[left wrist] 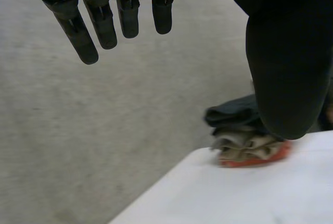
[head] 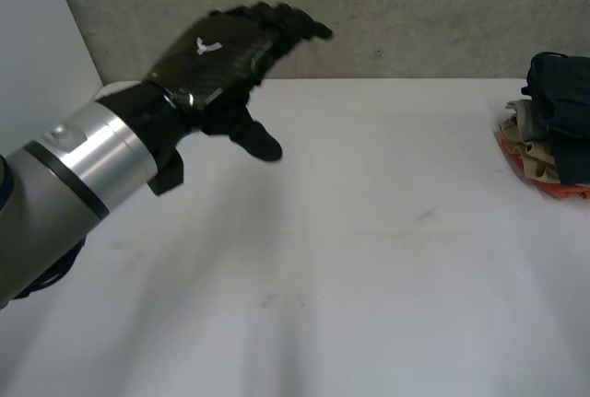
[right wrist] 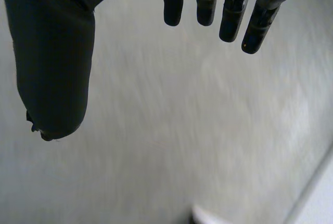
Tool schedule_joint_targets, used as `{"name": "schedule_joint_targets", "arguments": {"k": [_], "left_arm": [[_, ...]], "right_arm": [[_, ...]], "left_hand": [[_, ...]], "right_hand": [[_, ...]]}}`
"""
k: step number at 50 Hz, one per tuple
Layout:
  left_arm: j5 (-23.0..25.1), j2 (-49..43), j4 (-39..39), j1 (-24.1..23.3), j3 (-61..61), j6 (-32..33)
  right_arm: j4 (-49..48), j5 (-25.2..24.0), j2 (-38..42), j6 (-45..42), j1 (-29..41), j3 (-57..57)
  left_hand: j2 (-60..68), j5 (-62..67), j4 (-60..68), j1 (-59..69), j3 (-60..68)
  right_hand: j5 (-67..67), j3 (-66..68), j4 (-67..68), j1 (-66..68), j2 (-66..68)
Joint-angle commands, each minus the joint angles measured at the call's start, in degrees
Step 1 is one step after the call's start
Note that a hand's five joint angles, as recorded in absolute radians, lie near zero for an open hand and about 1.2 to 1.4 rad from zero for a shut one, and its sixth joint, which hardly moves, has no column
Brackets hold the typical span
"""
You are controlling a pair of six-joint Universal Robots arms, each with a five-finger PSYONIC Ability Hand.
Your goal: Fold the laundry.
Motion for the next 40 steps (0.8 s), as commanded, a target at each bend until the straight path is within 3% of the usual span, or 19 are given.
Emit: {"name": "schedule_joint_targets", "arguments": {"k": [1, 4, 9, 13, 16, 21, 29, 35, 36, 39, 40], "left_arm": [[-11.4, -0.7, 1.0, 0.9, 2.5, 0.6], [-15.4, -1.0, 2.9, 2.8, 2.3, 1.1], [-16.8, -2.7, 4.5, 9.6, 1.3, 3.6], [-16.9, -7.1, 5.0, 18.2, 1.2, 9.3], [-16.7, -10.8, 5.3, 22.9, 1.9, 13.6], [-16.1, -24.1, 5.6, 32.4, 5.4, 26.9], [-13.7, -42.6, 5.5, 36.5, 15.3, 42.1], [-9.3, -46.7, 5.5, 38.3, 17.9, 42.9], [-9.2, -47.0, 5.6, 38.4, 18.1, 42.9], [-9.1, -47.9, 5.6, 38.2, 19.4, 42.7], [-9.1, -47.9, 5.7, 37.9, 19.8, 42.3]], "right_arm": [[-15.1, -0.8, -13.9, 3.8, 20.8, 15.4], [-17.9, -3.0, -15.2, 3.3, 27.0, 21.4], [-18.0, -9.5, -14.7, 0.5, 44.6, 30.9], [-13.8, -10.4, -12.9, -4.7, 49.1, 36.1], [-10.6, -10.3, -10.4, -8.2, 50.2, 37.5], [-3.2, -10.1, -4.0, -15.9, 52.5, 37.6], [0.3, -8.4, -1.7, -21.3, 52.2, 38.4], [0.3, -8.5, -1.6, -21.3, 52.1, 39.9], [0.3, -8.6, -1.6, -21.2, 52.1, 40.2], [0.3, -8.6, -1.5, -21.1, 52.0, 40.2], [0.3, -8.6, -1.5, -21.1, 52.1, 40.2]], "left_hand": [[0.3, 0.2, 0.2, 0.3, 0.6], [0.1, 0.0, 0.0, 0.2, 0.4], [0.1, 0.0, 0.0, 0.2, 0.4], [0.0, -0.1, -0.1, 0.0, 0.2], [-0.5, -0.6, -0.6, -0.5, -0.3], [-2.7, -2.8, -2.8, -2.7, -2.5], [-3.7, -3.8, -3.8, -3.7, -3.5], [-2.4, -2.5, -2.5, -2.4, -2.1], [-1.2, -1.3, -1.3, -1.2, -1.0], [18.4, 18.3, 18.3, 18.4, 18.6], [43.1, 43.0, 43.0, 43.1, 43.4]], "right_hand": [[-3.4, -2.2, -3.6, -1.7, -2.8], [-3.4, -2.2, -3.6, -1.7, -2.8], [-3.4, -2.2, -3.6, -1.7, -2.8], [-3.4, -2.2, -3.6, -1.7, -2.8], [-3.4, -2.2, -3.6, -1.7, -2.8], [-3.4, -2.2, -3.6, -1.7, -2.8], [-3.4, -2.2, -3.6, -1.7, -2.8], [-3.4, -2.2, -3.6, -1.7, -2.8], [-3.4, -2.2, -3.6, -1.7, -2.8], [-3.4, -2.2, -3.6, -1.7, -2.8], [-3.4, -2.2, -3.6, -1.7, -2.8]]}}
